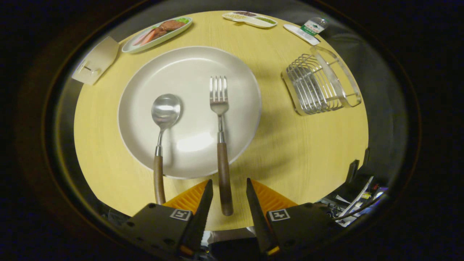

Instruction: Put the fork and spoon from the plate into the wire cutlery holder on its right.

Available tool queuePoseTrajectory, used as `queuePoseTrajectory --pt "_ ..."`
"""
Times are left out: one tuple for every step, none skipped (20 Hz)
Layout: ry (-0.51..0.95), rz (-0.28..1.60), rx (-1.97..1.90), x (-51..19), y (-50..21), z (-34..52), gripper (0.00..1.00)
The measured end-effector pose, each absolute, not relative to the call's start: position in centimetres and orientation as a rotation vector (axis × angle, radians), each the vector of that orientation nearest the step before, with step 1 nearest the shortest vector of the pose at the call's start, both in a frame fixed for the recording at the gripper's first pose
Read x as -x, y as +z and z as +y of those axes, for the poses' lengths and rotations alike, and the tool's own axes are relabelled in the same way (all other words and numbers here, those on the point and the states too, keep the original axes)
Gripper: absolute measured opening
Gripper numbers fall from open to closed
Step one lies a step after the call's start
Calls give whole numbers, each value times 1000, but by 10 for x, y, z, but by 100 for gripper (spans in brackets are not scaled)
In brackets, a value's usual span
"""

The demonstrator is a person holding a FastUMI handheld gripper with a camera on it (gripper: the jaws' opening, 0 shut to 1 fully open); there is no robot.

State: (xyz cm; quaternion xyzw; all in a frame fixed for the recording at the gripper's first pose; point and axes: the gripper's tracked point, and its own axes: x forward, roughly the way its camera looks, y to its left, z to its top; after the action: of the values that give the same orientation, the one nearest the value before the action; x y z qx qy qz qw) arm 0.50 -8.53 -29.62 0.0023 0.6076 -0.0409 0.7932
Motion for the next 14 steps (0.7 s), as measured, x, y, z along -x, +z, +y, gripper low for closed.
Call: queuePoseTrajectory --pt "-79 1311 -6 -6 -297 -85 54" --pt "-75 1318 -6 -6 -300 -84 44" --pt "-63 1323 -18 -4 -301 -80 35" --pt "-39 1323 -20 -3 -296 -75 26" --pt "-34 1331 -24 -5 -302 -75 17" --pt "-25 1337 -33 -4 -301 -71 17" --pt "-20 1338 -26 -3 -300 -73 18" --pt "-28 1343 -18 -2 -300 -76 14" --pt "-35 1342 -8 0 -299 -77 11" --pt "-41 1334 -7 0 -297 -78 11" --pt "-44 1338 -1 3 -296 -79 11" --pt "-55 1341 -7 5 -297 -80 4" --pt "-62 1338 -20 5 -294 -80 4" --pt "-70 1335 -37 6 -291 -80 4"
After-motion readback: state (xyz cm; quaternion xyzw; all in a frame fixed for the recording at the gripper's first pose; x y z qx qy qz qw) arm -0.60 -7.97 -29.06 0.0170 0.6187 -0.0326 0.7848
